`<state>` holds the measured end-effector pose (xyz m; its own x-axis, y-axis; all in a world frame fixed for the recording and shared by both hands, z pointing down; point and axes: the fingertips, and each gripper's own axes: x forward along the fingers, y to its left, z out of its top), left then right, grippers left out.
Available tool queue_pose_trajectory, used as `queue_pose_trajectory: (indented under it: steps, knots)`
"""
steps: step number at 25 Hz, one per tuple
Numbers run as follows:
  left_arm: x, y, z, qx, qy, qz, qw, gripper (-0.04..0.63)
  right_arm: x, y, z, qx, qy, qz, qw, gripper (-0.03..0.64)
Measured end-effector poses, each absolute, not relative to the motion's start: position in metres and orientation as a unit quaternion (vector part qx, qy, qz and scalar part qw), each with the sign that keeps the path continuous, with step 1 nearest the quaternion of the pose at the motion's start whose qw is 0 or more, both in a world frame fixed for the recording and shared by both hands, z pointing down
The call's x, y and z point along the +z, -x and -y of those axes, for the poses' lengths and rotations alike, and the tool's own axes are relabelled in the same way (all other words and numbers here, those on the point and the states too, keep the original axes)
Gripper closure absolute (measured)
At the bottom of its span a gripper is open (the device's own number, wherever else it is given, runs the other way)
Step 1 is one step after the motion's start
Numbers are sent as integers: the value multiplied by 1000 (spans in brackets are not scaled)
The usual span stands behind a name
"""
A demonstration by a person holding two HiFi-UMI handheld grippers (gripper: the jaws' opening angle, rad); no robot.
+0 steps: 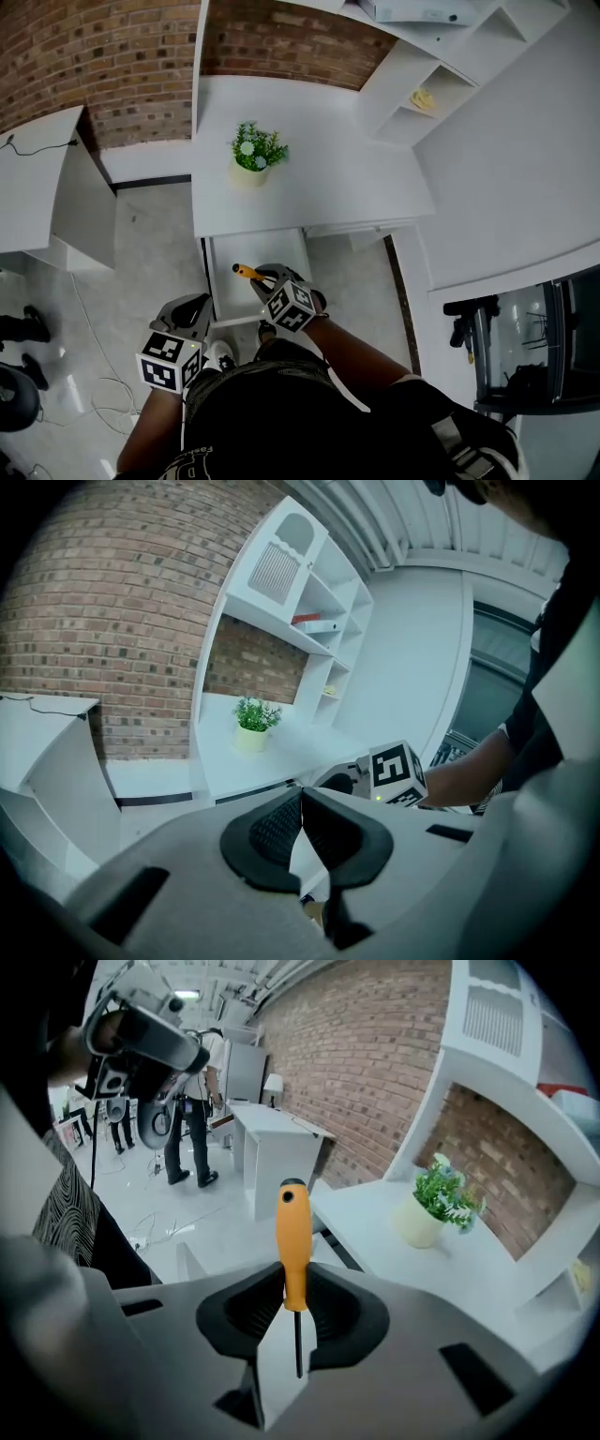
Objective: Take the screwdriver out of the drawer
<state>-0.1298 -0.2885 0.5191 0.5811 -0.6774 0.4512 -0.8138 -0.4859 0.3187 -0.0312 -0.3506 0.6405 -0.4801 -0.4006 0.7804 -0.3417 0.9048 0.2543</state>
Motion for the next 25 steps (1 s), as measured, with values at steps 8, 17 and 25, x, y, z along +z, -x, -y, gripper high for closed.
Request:
queue_pose_trajectory:
  steps: [8, 17, 25]
  knots:
    - [499, 129, 268, 121, -868, 419, 236, 575, 562, 47, 316, -33, -267, 888, 374, 538]
    - [475, 106, 255, 114, -892, 382, 212, 575, 504, 32, 295, 52, -322, 907, 267, 538]
    - [448, 105, 254, 98, -893, 399, 182, 575, 453, 10, 288, 116, -330, 921, 171, 538]
